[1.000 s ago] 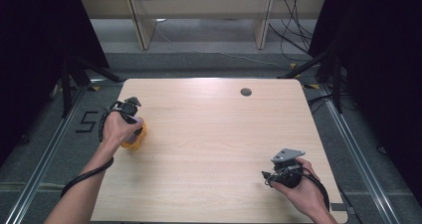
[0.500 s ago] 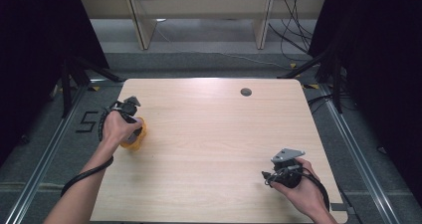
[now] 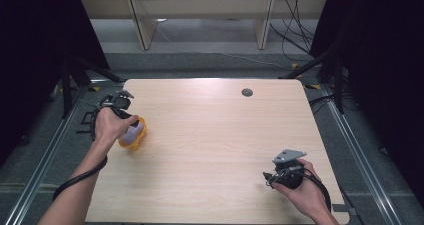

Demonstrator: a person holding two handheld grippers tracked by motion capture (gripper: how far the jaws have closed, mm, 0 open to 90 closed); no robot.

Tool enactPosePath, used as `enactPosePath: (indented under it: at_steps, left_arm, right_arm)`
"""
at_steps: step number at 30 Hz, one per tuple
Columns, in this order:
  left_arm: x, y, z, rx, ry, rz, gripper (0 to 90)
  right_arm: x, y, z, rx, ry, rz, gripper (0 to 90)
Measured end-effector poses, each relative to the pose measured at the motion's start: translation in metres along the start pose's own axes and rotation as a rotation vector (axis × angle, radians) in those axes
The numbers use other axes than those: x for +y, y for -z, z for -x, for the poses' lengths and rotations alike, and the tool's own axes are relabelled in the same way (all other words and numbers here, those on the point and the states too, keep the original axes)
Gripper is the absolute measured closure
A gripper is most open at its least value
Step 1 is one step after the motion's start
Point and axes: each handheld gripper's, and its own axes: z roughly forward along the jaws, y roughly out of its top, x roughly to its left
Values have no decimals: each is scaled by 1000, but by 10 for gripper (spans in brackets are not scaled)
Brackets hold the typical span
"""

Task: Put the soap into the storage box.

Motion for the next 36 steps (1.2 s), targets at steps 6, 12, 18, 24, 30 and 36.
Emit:
enactPosePath:
  at_steps: [6,12,18,24,30,36]
  left_arm:
    - [-10,20,6,-30,-9,67,450]
    - [-25,33,13,-44,-24,140,452]
    - [-37,41,18,-62,-36,161,449]
    - [-55,48,30,-89,-66,195,438]
    - [-69,52,39,-95,-71,234,439]
    - [-90,52,52,-115,-89,256,438]
  right_arm:
    - [0,0,0,-1,-1,1,441]
    - [0,1,0,-2,0,2,441]
    - [0,1,0,-3,2,4,441]
    - [0,1,0,-5,1,5,440]
    - [0,1,0,-4,2,6,440]
    - [0,1,0,-2,1,5,440]
